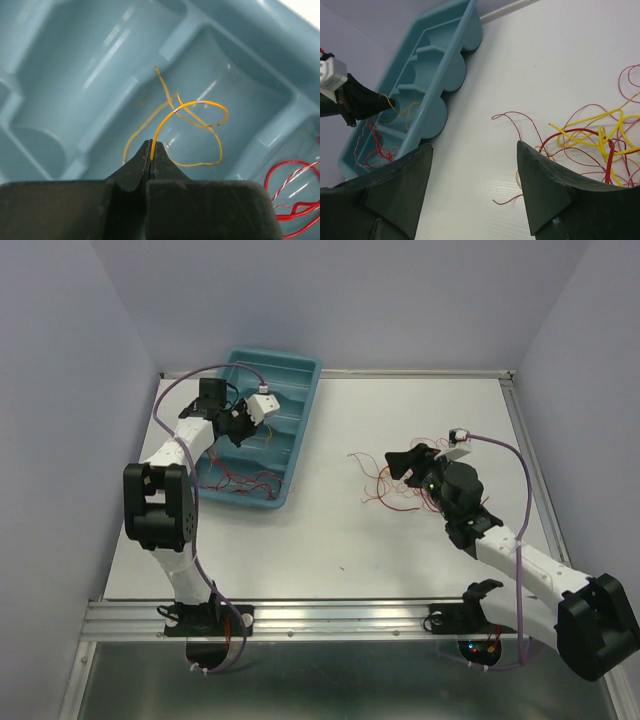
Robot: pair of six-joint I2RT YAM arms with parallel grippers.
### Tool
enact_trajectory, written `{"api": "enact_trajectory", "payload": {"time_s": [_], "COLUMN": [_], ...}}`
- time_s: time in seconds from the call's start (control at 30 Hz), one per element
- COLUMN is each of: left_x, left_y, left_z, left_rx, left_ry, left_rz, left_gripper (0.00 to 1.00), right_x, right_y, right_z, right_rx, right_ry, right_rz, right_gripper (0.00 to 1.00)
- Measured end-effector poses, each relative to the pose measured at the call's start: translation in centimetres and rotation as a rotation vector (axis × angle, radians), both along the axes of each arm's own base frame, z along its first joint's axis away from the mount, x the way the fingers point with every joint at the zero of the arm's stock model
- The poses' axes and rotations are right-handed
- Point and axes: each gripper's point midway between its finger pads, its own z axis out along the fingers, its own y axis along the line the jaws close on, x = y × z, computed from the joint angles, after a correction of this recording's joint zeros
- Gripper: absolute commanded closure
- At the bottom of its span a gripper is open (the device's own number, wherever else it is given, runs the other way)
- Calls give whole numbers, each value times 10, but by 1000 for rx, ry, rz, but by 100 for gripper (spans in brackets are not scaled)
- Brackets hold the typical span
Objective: Untangle the cables
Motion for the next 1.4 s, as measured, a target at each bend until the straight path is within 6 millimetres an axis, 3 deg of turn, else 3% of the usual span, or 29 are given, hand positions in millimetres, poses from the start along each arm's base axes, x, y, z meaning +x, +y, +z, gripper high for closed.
{"api": "enact_trajectory", "payload": {"time_s": [0.17, 0.27, 0.4, 0.57, 0.63, 0.67, 0.73, 0.87, 0.97, 1.03, 1.13, 1.17, 1.4], "left_x": [-12, -17, -12, -8, -9, -10, -10, -13, -15, -21, -35, -46, -98], "left_y": [12, 20, 27, 28, 28, 28, 27, 22, 15, 0, -35, -55, -166], "left_z": [-42, -59, -59, -53, -45, -41, -29, 14, 49, 77, 104, 112, 138], "left_rx": [88, 137, 174, 183, 181, 179, 172, 129, 96, 69, 27, 4, -228], "left_ry": [126, 177, 171, 142, 131, 126, 102, 17, -56, -121, -190, -209, -196], "left_rz": [-13, -3, 9, 10, 11, 13, 14, 29, 48, 48, 22, -6, -124], "left_gripper": [100, 91, 64, 50, 46, 43, 40, 36, 34, 30, 30, 28, 24], "right_x": [0, 1, 1, 3, 9, 15, 22, 27, 25, 23, 22, 23, 24], "right_y": [1, 3, 4, 3, -2, -6, -14, -33, -47, -54, -60, -60, -69], "right_z": [-2, -5, -11, -16, -27, -32, -40, -50, -55, -59, -63, -64, -100], "right_rx": [-2, -6, -12, -19, -45, -58, -66, -76, -90, -106, -129, -132, -194], "right_ry": [5, 13, 27, 45, 102, 138, 194, 276, 307, 329, 361, 369, 495], "right_rz": [5, 11, 18, 8, -39, -74, -146, -286, -365, -399, -436, -443, -532], "right_gripper": [27, 27, 27, 25, 23, 16, 16, 16, 24, 34, 35, 35, 29]}}
